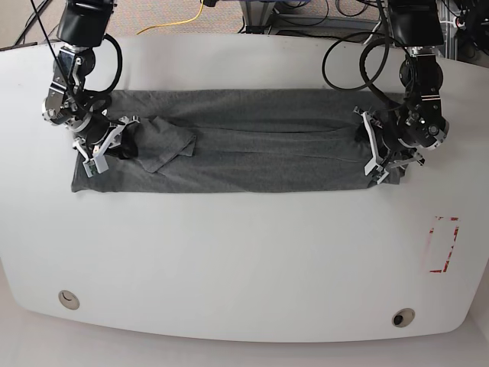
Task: Layout the t-shirt on the table in an organized manner, then fold the t-shirt properly
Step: 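Grasp the strip end with the left gripper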
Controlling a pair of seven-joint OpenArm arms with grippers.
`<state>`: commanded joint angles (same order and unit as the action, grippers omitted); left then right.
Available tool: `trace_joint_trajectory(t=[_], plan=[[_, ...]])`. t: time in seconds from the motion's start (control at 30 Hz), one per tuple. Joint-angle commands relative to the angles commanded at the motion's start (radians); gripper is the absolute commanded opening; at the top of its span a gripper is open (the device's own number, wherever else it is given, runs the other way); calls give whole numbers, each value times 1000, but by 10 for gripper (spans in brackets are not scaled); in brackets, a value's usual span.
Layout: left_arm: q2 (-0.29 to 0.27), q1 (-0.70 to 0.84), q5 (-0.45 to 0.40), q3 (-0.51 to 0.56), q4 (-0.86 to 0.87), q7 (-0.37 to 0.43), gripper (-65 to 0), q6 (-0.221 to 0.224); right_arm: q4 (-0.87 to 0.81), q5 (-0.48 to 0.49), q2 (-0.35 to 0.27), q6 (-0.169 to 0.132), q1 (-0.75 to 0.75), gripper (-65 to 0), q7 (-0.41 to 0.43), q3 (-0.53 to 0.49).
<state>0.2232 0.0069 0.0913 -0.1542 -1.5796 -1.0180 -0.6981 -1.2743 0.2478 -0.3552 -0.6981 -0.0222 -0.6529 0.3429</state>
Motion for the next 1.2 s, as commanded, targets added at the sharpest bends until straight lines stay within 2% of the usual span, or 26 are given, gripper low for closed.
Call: trace_joint_trajectory(t=[0.17,0.27,0.5,0.63,0.77,0.97,1.2], plan=[[3,0,14,-12,-46,-43,-318,0,-40,-2,3,0,-5,-568,-5,-6],[3,3,58,-66,-107,-57,-314,0,-46,-2,3,0,-6,-568,-6,-6],[5,-43,288,-239,-195,-216,-312,0,-46,-2,3,0,-6,-569,-6,-6],[5,-51,365,-333,-187,-262,-293,0,-46,-2,3,0,-6,-569,-6,-6],[8,-49,466,-423,-127,-272,-237,0,-46,-2,3,0,-6,-569,-6,-6],[72,-43,594,-503,40,-273,-171,0,-46,-2,3,0,-6,-569,-6,-8],[129,-43,706,-531,241,-265,-151,0,-46,-2,3,0,-6,-569,-6,-8]])
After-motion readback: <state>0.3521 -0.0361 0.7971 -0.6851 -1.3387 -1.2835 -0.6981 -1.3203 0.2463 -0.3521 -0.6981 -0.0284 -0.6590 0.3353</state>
